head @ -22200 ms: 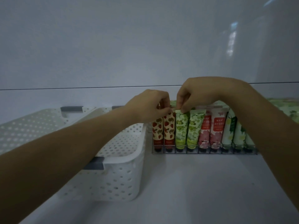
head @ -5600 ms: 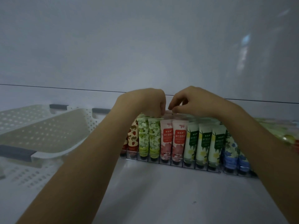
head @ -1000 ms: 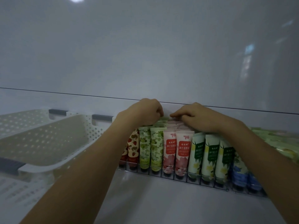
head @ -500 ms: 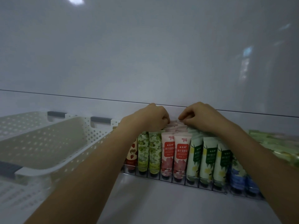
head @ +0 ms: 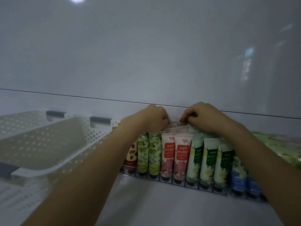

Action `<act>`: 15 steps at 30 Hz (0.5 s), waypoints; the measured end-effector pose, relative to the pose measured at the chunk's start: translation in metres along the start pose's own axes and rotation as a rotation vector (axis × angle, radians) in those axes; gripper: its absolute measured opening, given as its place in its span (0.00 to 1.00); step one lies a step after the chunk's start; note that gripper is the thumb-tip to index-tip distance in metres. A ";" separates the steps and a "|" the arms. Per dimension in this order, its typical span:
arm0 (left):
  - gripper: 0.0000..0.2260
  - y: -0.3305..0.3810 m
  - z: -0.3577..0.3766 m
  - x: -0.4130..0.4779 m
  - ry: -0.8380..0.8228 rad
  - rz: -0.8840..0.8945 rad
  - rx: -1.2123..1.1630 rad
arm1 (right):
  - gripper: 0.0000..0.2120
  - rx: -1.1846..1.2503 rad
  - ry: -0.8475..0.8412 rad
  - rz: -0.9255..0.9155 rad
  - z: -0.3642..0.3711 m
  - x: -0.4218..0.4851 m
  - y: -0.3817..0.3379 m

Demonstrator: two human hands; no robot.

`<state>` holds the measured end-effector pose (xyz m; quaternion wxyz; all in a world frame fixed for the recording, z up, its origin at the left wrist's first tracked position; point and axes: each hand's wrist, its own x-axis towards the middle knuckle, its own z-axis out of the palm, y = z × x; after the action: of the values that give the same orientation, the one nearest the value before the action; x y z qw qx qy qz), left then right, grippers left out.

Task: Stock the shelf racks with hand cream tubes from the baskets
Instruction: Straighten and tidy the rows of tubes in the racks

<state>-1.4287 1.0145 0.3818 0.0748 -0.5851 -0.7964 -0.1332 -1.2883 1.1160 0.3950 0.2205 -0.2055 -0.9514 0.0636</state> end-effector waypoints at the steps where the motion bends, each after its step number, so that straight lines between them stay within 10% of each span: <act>1: 0.16 0.001 0.000 0.000 0.000 -0.001 0.000 | 0.15 0.010 0.009 -0.010 -0.003 -0.001 0.000; 15: 0.15 0.008 -0.012 -0.010 -0.010 -0.025 0.028 | 0.19 -0.061 -0.212 -0.122 0.002 -0.004 -0.013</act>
<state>-1.4187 1.0037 0.3915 0.0773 -0.5748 -0.8058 -0.1199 -1.2908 1.1031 0.3946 0.1158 -0.1460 -0.9816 0.0425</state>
